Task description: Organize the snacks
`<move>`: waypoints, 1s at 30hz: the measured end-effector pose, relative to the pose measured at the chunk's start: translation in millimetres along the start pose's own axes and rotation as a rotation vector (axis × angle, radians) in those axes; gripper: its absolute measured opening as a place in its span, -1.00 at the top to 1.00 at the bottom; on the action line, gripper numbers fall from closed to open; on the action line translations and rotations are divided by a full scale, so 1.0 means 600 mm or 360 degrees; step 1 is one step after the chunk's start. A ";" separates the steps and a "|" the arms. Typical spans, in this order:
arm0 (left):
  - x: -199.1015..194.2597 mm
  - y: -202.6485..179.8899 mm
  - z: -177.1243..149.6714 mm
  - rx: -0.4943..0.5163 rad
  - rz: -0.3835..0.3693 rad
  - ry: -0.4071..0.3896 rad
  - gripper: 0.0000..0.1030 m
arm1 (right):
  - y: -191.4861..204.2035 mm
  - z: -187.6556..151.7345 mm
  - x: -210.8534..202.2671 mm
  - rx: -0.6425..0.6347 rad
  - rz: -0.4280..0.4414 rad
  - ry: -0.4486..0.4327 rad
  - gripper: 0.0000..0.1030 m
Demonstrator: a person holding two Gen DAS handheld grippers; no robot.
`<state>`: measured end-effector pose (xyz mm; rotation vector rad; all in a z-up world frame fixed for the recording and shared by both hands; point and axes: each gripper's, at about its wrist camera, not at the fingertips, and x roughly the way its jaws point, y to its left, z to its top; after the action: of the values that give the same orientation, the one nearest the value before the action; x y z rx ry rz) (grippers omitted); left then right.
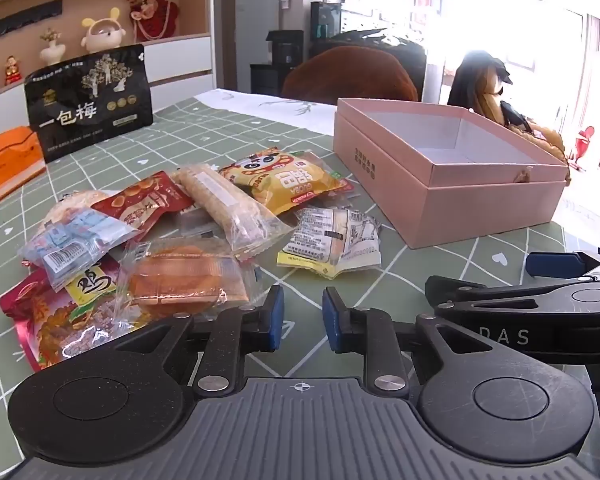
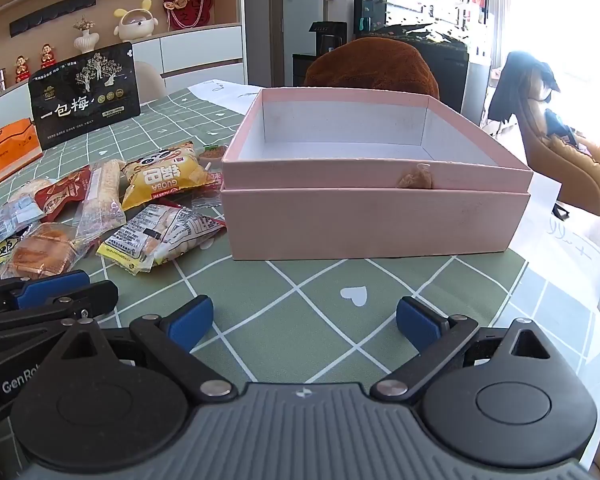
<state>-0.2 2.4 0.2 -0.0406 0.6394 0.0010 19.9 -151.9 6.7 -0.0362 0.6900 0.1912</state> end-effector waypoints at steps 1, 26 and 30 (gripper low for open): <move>0.000 0.003 0.000 -0.0003 -0.0002 0.0000 0.48 | 0.003 0.001 0.000 -0.0043 -0.0035 0.0016 -0.91; 0.001 -0.003 -0.001 0.0046 0.0034 0.0004 0.49 | 0.001 0.000 0.001 -0.0010 -0.0008 0.0006 -0.91; 0.001 -0.004 -0.001 0.0047 0.0035 0.0004 0.49 | 0.001 0.000 0.000 -0.0010 -0.0008 0.0006 -0.91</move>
<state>-0.1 0.2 -0.3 -0.0052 0.6421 0.0127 19.9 -151.2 6.7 -0.0446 0.6933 0.1885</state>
